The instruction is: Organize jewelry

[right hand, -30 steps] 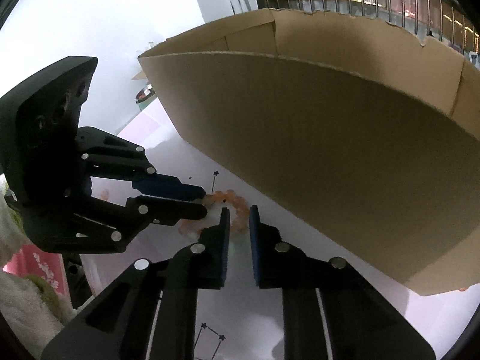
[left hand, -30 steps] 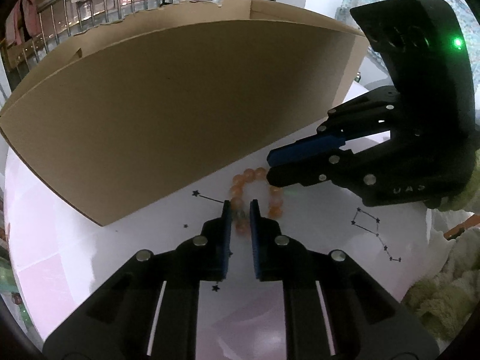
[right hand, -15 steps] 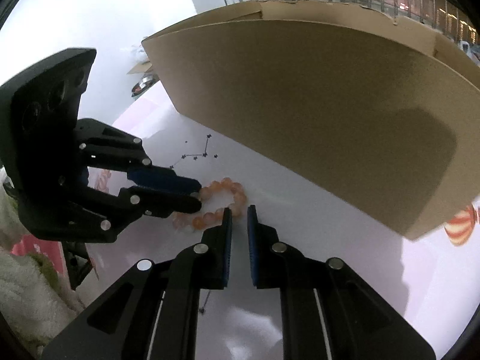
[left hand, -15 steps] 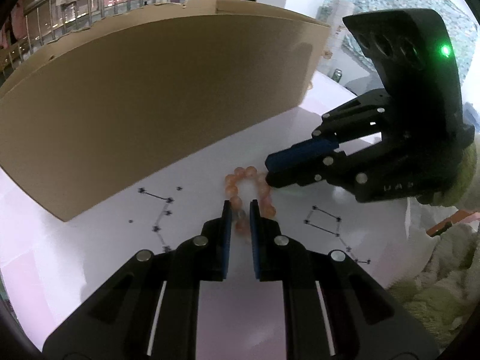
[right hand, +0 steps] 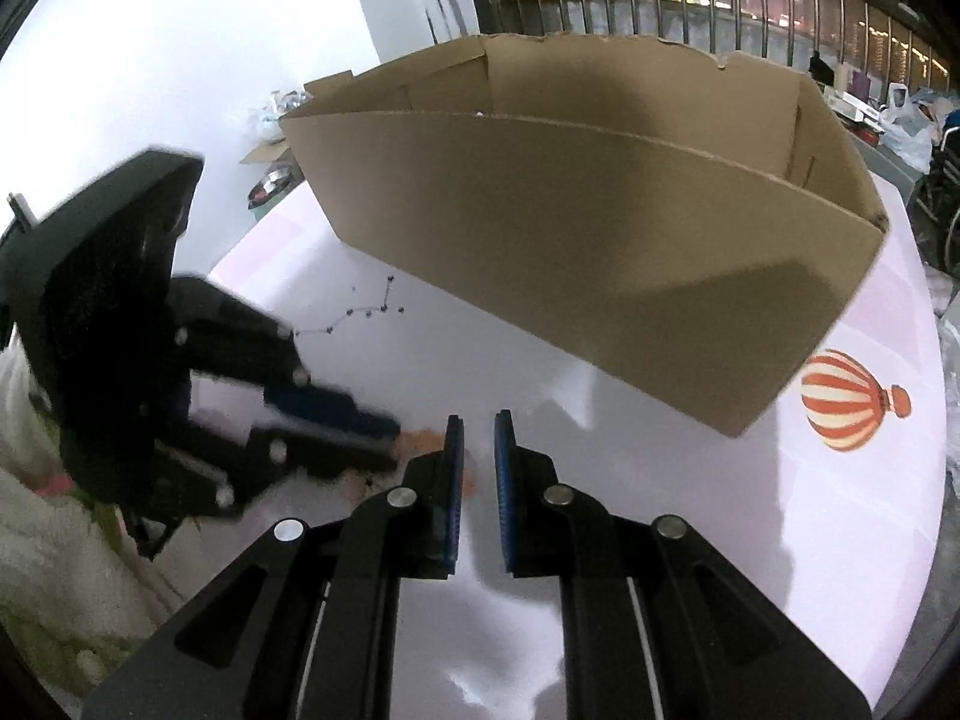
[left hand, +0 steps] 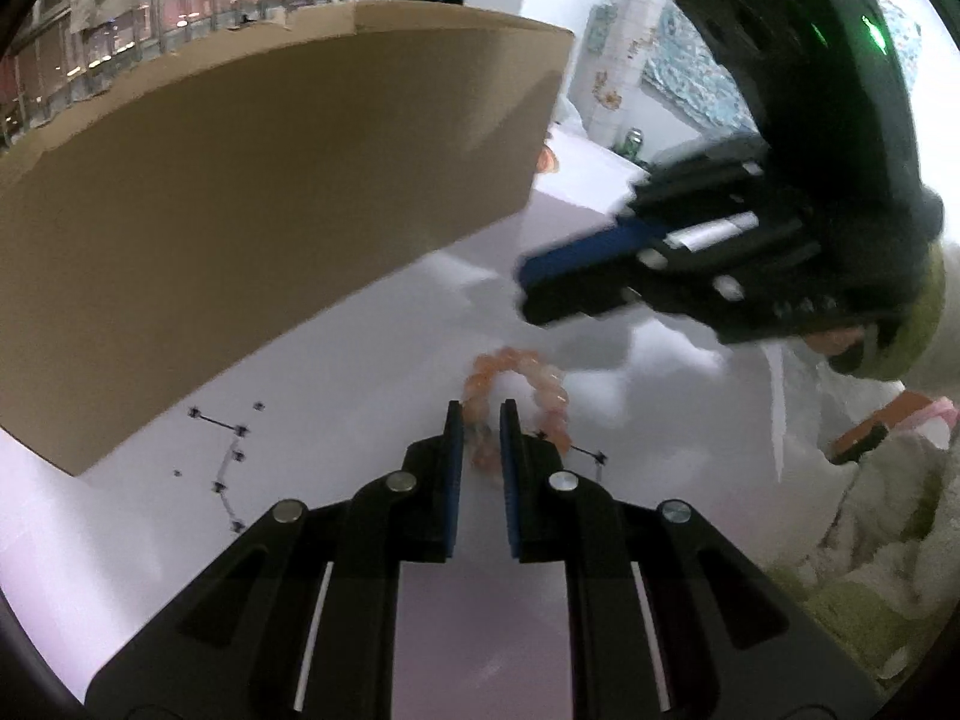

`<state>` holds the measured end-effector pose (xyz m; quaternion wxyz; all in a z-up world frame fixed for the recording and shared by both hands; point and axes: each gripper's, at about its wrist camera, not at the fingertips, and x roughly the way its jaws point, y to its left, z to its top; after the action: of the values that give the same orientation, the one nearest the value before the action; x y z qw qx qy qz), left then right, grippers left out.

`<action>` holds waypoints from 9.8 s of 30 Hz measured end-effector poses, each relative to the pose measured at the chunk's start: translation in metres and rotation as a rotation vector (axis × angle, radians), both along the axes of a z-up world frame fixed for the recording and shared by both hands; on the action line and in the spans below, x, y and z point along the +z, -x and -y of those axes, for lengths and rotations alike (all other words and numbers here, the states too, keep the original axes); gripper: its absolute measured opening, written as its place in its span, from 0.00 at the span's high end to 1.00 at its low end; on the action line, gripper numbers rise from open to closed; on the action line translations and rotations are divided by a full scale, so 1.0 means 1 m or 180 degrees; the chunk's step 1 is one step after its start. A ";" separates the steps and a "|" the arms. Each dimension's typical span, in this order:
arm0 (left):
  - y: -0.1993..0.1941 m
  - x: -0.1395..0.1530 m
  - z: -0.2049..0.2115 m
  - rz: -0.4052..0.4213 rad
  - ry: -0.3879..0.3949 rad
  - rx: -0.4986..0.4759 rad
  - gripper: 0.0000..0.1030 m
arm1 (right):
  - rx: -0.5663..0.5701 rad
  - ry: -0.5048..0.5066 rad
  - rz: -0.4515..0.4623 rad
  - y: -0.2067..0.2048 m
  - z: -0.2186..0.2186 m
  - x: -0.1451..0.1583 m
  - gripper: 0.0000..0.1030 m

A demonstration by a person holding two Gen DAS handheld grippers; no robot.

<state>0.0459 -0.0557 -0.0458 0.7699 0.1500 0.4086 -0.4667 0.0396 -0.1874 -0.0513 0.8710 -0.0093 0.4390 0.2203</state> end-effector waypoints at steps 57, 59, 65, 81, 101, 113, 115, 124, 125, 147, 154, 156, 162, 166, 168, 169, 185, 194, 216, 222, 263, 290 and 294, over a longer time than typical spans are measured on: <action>-0.001 -0.001 0.016 -0.0014 -0.0138 0.0048 0.90 | 0.0772 0.0401 -0.0026 -0.005 -0.040 -0.016 0.86; -0.001 -0.001 0.018 0.0006 -0.0156 0.0034 0.90 | 0.0798 0.0432 -0.0032 -0.005 -0.041 -0.015 0.86; 0.000 -0.001 0.019 0.0055 -0.0196 0.0011 0.90 | 0.0849 0.0518 -0.0030 -0.006 -0.043 -0.015 0.90; 0.005 0.002 0.020 0.0151 -0.0287 0.0042 0.92 | 0.0744 0.0369 -0.0010 -0.004 -0.032 -0.015 0.90; 0.011 0.013 0.019 0.0282 -0.0284 0.0052 0.92 | 0.0720 0.0381 0.0121 -0.001 -0.032 -0.005 0.90; 0.017 0.024 0.014 0.0388 -0.0266 0.0073 0.92 | 0.0727 0.0403 0.0228 0.006 -0.032 0.004 0.90; 0.019 0.028 0.012 0.0416 -0.0249 0.0076 0.92 | 0.0718 0.0402 0.0258 0.007 -0.032 0.007 0.90; 0.027 0.087 -0.005 0.0731 -0.0023 0.0055 0.92 | 0.0686 0.0293 0.0622 0.023 -0.032 0.063 0.90; 0.026 0.095 -0.007 0.0762 0.0010 0.0052 0.92 | 0.0689 0.0269 0.0702 0.024 -0.032 0.075 0.90; -0.122 0.120 0.063 0.0252 -0.0159 -0.0030 0.92 | 0.0523 0.0198 0.0276 -0.114 0.029 0.109 0.90; -0.141 0.085 0.075 -0.0160 -0.0424 0.0027 0.92 | 0.0589 0.0320 -0.0142 -0.135 0.026 0.076 0.90; -0.145 0.080 0.077 -0.0204 -0.0480 0.0058 0.92 | 0.0585 0.0349 -0.0204 -0.138 0.024 0.073 0.90; -0.152 0.074 0.075 -0.0296 -0.0512 0.0113 0.80 | 0.0543 0.0407 -0.0269 -0.138 0.026 0.067 0.90; -0.152 0.077 0.072 -0.0309 -0.0438 0.0159 0.78 | 0.0453 0.0306 -0.0219 -0.136 0.033 0.071 0.90; -0.152 0.079 0.072 -0.0267 -0.0439 0.0175 0.77 | 0.0400 0.0284 -0.0179 -0.133 0.038 0.076 0.89; -0.151 0.081 0.071 -0.0244 -0.0427 0.0180 0.77 | 0.0374 0.0270 -0.0163 -0.133 0.041 0.078 0.89; -0.126 0.139 -0.012 0.0307 -0.0053 0.1008 0.61 | -0.0722 -0.0094 0.0109 -0.079 0.105 0.101 0.75; -0.135 0.111 -0.098 0.0145 -0.0141 0.2050 0.35 | -0.1218 -0.0651 -0.0326 -0.078 0.123 0.056 0.57; -0.101 0.076 -0.073 -0.0484 0.0136 0.2030 0.26 | -0.1166 -0.0597 -0.0497 -0.066 0.107 0.049 0.69; -0.072 0.072 -0.079 -0.0496 0.0151 0.2027 0.26 | -0.1178 -0.0477 -0.0499 -0.046 0.101 0.046 0.69; 0.045 0.109 -0.054 0.1029 -0.0427 0.2501 0.08 | -0.1923 0.0631 0.0655 0.085 0.064 0.090 0.06; 0.031 0.090 -0.070 0.0450 -0.0253 0.2756 0.08 | -0.2199 0.0455 0.0418 0.081 0.061 0.071 0.06; 0.031 0.088 -0.069 0.0412 -0.0275 0.2738 0.08 | -0.2216 0.0502 0.0429 0.081 0.060 0.072 0.06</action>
<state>0.0153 0.0130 0.0420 0.9113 0.0271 0.4039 -0.0756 -0.0412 -0.2478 0.0204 0.9174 0.0591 0.3730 -0.1251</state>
